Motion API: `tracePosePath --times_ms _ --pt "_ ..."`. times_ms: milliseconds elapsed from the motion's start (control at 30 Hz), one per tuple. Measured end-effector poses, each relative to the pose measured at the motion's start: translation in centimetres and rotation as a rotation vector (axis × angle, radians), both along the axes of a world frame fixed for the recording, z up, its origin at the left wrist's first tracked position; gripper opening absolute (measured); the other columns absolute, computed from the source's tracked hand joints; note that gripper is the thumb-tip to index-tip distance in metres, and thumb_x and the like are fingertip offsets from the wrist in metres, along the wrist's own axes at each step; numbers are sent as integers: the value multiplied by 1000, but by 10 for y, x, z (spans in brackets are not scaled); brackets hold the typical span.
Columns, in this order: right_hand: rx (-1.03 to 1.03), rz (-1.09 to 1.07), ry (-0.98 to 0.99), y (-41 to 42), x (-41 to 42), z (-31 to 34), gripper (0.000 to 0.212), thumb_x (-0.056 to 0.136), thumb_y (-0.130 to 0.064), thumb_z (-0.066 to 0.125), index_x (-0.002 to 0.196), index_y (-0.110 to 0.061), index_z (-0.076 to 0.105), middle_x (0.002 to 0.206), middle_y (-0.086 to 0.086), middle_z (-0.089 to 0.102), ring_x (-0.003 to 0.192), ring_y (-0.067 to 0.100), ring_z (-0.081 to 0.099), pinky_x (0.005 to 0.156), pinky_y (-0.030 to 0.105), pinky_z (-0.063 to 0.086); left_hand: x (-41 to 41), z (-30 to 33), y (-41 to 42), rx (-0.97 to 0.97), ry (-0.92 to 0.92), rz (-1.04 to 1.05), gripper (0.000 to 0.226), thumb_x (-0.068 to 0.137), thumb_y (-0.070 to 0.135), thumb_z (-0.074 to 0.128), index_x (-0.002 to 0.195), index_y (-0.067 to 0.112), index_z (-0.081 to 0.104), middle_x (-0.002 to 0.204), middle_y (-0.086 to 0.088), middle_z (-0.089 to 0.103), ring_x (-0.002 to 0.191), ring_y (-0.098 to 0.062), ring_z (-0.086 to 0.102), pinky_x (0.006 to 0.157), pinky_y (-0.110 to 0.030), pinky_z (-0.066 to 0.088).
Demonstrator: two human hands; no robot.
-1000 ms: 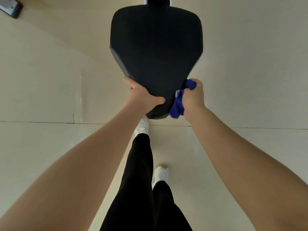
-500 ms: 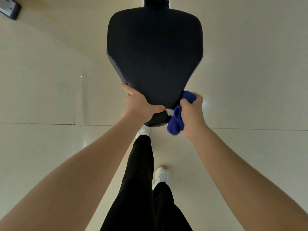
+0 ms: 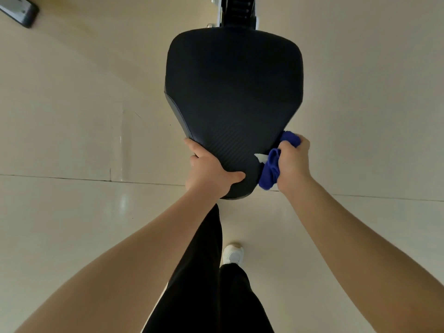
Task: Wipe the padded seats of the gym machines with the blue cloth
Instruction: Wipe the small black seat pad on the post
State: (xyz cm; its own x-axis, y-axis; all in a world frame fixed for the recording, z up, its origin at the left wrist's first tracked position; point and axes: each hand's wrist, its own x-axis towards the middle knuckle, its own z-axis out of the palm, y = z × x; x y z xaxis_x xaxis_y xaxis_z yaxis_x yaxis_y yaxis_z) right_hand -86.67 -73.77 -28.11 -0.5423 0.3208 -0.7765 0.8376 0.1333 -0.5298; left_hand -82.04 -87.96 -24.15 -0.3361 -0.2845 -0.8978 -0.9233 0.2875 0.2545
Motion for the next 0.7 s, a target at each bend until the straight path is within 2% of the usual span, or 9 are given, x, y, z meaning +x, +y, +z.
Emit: tracePosePath --times_ms 100,200,267,333,367,467,533,633,700 --pt "100 -71 21 -4 -44 -5 25 79 5 31 84 -18 38 73 -4 41 56 10 42 55 22 40 -3 -1 0 -1 -36 3 132 68 28 81 143 17 -28 148 -11 25 125 -32 42 95 -43 44" --pt "174 -136 37 -6 -72 -7 29 77 1 29 61 -22 22 49 -6 29 31 9 24 37 13 20 -2 -2 0 -3 -49 -1 130 68 28 81 143 19 -26 148 -10 24 125 -32 41 96 -44 44" --pt "142 -126 47 -4 -65 -3 29 78 6 28 70 -20 37 55 -5 40 38 6 37 39 16 32 -3 0 0 7 -54 3 131 68 27 80 143 18 -27 149 -11 23 127 -32 40 98 -44 43" --pt "102 -93 46 4 -50 -2 38 79 8 31 97 -20 47 79 -4 52 64 9 52 58 23 48 -5 2 1 14 -70 24 131 69 24 80 143 17 -28 150 -11 19 130 -32 37 100 -44 41" --pt "74 -74 30 9 -45 -1 41 79 9 32 104 -21 46 86 -4 53 70 12 53 61 23 49 -8 3 1 15 -89 42 131 69 23 80 143 17 -28 151 -11 18 131 -32 36 101 -44 40" --pt "72 -42 61 20 -64 -3 43 80 11 32 105 -21 46 92 -3 53 75 14 53 55 18 48 -14 4 3 12 -152 101 129 68 20 80 144 17 -25 151 -10 17 132 -32 34 103 -44 37" --pt "75 -24 118 22 -94 -9 44 79 11 31 105 -19 48 93 -4 53 76 13 54 55 16 47 -17 1 -1 12 -109 182 115 69 24 80 147 15 -5 146 -8 26 129 -30 37 100 -42 39" --pt "89 94 150 19 -128 -18 46 77 10 30 107 -20 50 96 -4 55 76 10 54 55 14 45 -32 -6 -22 -48 62 388 76 74 39 73 133 10 36 129 -4 49 113 -23 50 84 -34 43" --pt "105 197 141 23 -128 -15 46 78 7 33 106 -25 49 100 -4 55 78 9 54 60 17 46 -50 -13 -37 -87 107 475 67 77 43 69 130 12 43 124 -2 53 108 -21 53 81 -32 42"
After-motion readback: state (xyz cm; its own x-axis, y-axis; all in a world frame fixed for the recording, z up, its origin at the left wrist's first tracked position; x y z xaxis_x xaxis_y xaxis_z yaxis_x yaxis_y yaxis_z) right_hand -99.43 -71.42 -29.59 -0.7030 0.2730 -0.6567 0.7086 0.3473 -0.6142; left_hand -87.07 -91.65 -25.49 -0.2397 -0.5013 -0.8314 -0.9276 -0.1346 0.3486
